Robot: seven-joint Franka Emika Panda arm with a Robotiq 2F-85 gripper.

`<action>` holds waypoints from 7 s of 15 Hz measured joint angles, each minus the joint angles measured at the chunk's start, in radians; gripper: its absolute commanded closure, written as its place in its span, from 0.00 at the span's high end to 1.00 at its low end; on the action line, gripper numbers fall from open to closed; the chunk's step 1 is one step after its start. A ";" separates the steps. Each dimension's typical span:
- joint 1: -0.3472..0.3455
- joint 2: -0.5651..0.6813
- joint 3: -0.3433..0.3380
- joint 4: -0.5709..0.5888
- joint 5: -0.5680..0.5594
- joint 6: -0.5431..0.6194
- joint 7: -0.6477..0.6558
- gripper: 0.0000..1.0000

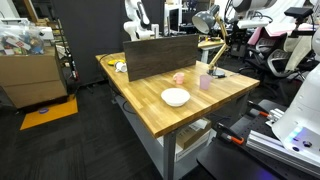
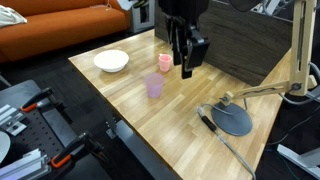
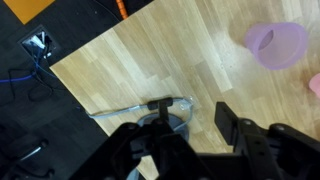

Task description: Flip the switch of the desk lamp. Pick up the light pink cup from the table and pour some of its water in the white dish.

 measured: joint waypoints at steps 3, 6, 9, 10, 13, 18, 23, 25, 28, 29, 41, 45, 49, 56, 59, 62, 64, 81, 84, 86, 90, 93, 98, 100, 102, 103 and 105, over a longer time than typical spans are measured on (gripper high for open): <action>0.054 -0.042 0.065 0.004 0.004 0.001 -0.029 1.00; 0.125 -0.056 0.132 0.017 0.009 0.001 -0.079 1.00; 0.190 -0.038 0.174 0.048 0.036 0.001 -0.167 1.00; 0.208 -0.026 0.184 0.064 0.048 0.001 -0.203 1.00; 0.226 -0.002 0.195 0.086 0.063 0.001 -0.237 1.00; 0.221 -0.005 0.193 0.085 0.063 0.000 -0.237 1.00; 0.229 0.015 0.203 0.098 0.064 0.002 -0.255 1.00; 0.246 0.052 0.225 0.143 0.055 0.002 -0.291 1.00; 0.273 0.120 0.260 0.236 0.037 0.000 -0.382 1.00; 0.279 0.142 0.270 0.262 0.035 0.000 -0.421 1.00; 0.281 0.171 0.282 0.288 0.036 0.000 -0.465 1.00; 0.285 0.194 0.295 0.295 0.013 0.038 -0.482 1.00; 0.293 0.288 0.327 0.355 0.009 0.166 -0.498 1.00; 0.290 0.398 0.349 0.428 0.011 0.194 -0.541 1.00; 0.290 0.398 0.349 0.428 0.011 0.194 -0.541 1.00; 0.290 0.400 0.350 0.428 0.011 0.194 -0.539 1.00; 0.283 0.408 0.363 0.429 0.034 0.194 -0.552 1.00; 0.208 0.451 0.467 0.450 0.206 0.188 -0.789 1.00; 0.208 0.458 0.445 0.450 0.137 0.188 -0.791 1.00; 0.208 0.461 0.407 0.451 0.035 0.171 -0.805 1.00; 0.208 0.469 0.362 0.451 -0.123 0.118 -0.879 1.00; 0.213 0.480 0.360 0.453 -0.152 0.116 -0.899 1.00; 0.213 0.481 0.360 0.457 -0.152 0.115 -0.906 1.00; 0.213 0.482 0.360 0.456 -0.151 0.117 -0.906 1.00; 0.212 0.490 0.361 0.457 -0.149 0.117 -0.930 1.00; 0.212 0.497 0.361 0.458 -0.150 0.117 -0.948 1.00; 0.212 0.522 0.361 0.463 -0.154 0.117 -0.987 1.00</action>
